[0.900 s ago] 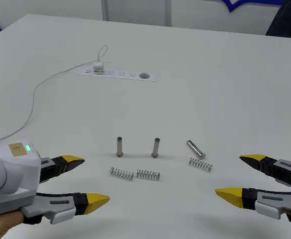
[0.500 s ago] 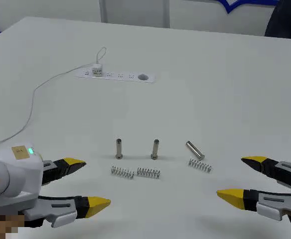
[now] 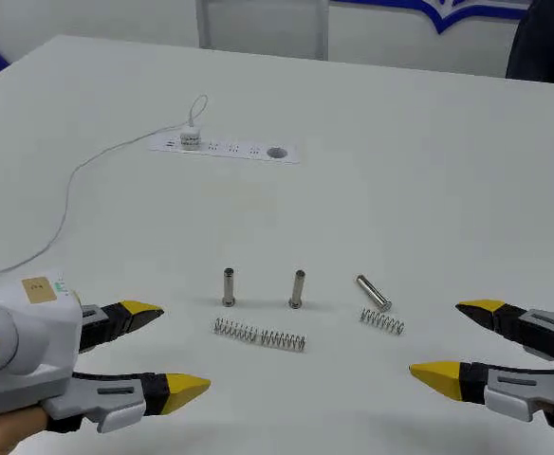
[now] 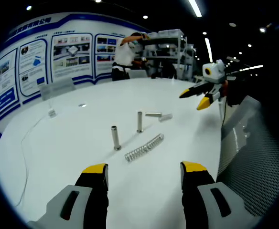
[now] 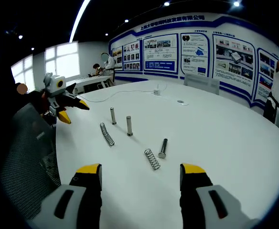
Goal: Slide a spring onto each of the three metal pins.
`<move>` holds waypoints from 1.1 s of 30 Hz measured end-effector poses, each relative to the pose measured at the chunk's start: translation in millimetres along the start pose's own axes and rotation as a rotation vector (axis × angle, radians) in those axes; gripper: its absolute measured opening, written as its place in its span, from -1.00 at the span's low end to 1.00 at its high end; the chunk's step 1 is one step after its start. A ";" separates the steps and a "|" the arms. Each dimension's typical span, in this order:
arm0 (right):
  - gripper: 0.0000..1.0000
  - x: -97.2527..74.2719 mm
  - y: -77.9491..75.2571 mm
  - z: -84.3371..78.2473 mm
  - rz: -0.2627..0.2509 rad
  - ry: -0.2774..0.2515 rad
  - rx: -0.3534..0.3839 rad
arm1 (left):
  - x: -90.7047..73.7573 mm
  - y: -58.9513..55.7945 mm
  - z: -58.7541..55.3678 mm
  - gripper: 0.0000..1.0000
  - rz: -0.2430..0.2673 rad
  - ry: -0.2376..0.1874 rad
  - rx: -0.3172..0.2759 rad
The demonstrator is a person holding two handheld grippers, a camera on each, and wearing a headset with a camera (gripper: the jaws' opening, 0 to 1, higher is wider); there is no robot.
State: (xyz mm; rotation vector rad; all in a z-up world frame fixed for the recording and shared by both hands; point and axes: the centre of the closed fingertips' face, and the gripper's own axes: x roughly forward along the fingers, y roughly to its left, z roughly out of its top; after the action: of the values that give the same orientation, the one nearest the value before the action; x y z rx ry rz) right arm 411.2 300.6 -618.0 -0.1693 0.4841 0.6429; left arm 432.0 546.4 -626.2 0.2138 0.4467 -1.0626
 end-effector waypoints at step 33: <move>0.08 3.4 -20.5 7.5 -0.054 0.017 0.058 | -0.1 2.3 -0.3 0.24 0.009 0.003 -0.002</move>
State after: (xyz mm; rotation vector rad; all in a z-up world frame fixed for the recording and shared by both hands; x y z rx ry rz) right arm 428.9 288.4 -612.9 -0.1323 0.5126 0.5742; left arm 433.9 547.7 -626.5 0.2154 0.4490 -1.0526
